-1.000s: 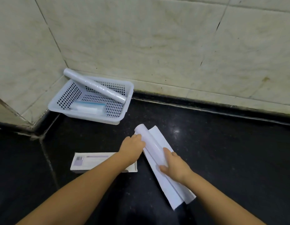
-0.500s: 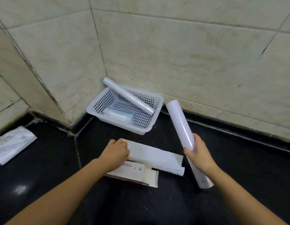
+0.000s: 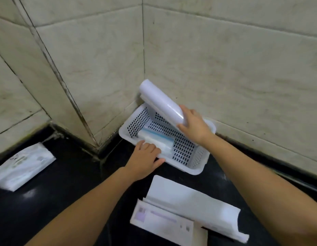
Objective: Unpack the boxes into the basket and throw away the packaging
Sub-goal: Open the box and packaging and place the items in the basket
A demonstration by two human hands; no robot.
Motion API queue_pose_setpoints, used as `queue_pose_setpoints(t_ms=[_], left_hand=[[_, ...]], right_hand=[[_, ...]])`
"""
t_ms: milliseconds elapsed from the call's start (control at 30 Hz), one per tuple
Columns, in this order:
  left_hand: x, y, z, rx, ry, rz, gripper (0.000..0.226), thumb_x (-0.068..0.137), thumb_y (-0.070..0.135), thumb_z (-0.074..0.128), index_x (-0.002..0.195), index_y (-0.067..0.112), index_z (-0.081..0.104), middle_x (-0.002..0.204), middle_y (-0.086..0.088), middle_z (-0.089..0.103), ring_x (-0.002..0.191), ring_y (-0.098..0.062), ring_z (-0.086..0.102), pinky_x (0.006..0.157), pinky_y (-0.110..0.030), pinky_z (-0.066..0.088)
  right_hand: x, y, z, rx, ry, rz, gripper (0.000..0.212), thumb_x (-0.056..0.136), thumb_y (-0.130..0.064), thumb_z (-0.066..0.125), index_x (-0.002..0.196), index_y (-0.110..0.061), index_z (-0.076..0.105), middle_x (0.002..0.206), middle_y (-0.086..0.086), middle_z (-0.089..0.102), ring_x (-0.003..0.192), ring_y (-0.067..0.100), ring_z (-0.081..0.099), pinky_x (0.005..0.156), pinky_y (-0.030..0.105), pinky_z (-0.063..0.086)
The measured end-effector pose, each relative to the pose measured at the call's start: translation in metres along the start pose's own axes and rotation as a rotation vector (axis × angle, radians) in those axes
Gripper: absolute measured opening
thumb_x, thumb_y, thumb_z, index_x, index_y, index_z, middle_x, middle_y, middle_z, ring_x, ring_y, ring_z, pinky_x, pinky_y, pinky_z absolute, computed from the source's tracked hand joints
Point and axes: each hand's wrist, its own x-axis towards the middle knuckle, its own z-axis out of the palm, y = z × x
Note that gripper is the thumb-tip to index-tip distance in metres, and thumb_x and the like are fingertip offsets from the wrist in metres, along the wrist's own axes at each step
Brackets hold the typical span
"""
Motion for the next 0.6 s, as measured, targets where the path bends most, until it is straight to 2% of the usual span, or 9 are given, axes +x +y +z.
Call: queue_pose_setpoints(t_ms=[67, 133, 267, 367, 500, 600], left_hand=[[0.0, -0.003, 0.003, 0.024, 0.078, 0.05, 0.048, 0.089, 0.05, 0.035, 0.1, 0.014, 0.065, 0.095, -0.005, 0.066, 0.094, -0.027, 0.061, 0.103, -0.042, 0.037], [0.001, -0.006, 0.007, 0.003, 0.121, 0.081, 0.047, 0.089, 0.051, 0.034, 0.093, 0.015, 0.065, 0.089, -0.002, 0.064, 0.087, -0.024, 0.061, 0.1, -0.041, 0.04], [0.003, -0.007, 0.015, -0.01, 0.187, 0.093, 0.046, 0.09, 0.053, 0.036, 0.091, 0.018, 0.065, 0.086, 0.001, 0.063, 0.087, -0.021, 0.06, 0.104, -0.038, 0.036], [0.002, -0.007, 0.02, -0.008, 0.239, 0.097, 0.042, 0.089, 0.052, 0.039, 0.087, 0.019, 0.065, 0.083, 0.002, 0.063, 0.085, -0.019, 0.06, 0.103, -0.036, 0.031], [0.003, -0.006, 0.017, -0.014, 0.203, 0.09, 0.042, 0.089, 0.052, 0.04, 0.09, 0.018, 0.065, 0.085, 0.002, 0.062, 0.085, -0.02, 0.06, 0.103, -0.04, 0.04], [0.003, -0.005, 0.01, -0.036, 0.106, 0.084, 0.047, 0.09, 0.053, 0.033, 0.097, 0.017, 0.063, 0.093, 0.001, 0.062, 0.093, -0.02, 0.057, 0.107, -0.04, 0.033]], right_hand=[[0.021, -0.009, 0.029, -0.074, -0.056, -0.004, 0.063, 0.09, -0.024, 0.053, 0.145, -0.017, 0.023, 0.131, 0.022, 0.045, 0.115, 0.038, 0.044, 0.095, 0.045, 0.042], [0.033, -0.012, 0.057, -0.11, -0.082, 0.004, 0.059, 0.09, -0.022, 0.053, 0.143, -0.015, 0.028, 0.127, 0.023, 0.047, 0.112, 0.038, 0.044, 0.093, 0.045, 0.043], [0.035, -0.002, 0.091, -0.098, 0.009, 0.039, 0.057, 0.087, -0.012, 0.051, 0.14, -0.015, 0.032, 0.123, 0.02, 0.049, 0.107, 0.036, 0.045, 0.085, 0.041, 0.043], [0.034, 0.003, 0.097, -0.103, 0.078, 0.041, 0.054, 0.082, -0.012, 0.054, 0.135, -0.016, 0.039, 0.118, 0.017, 0.05, 0.106, 0.035, 0.045, 0.082, 0.038, 0.039], [0.034, 0.0, 0.09, -0.186, 0.047, 0.085, 0.053, 0.083, -0.022, 0.059, 0.133, -0.02, 0.041, 0.121, 0.015, 0.048, 0.112, 0.033, 0.042, 0.09, 0.045, 0.036], [0.028, 0.001, 0.07, -0.153, -0.013, 0.114, 0.059, 0.086, -0.033, 0.059, 0.139, -0.023, 0.035, 0.131, 0.015, 0.044, 0.121, 0.033, 0.04, 0.098, 0.047, 0.035]])
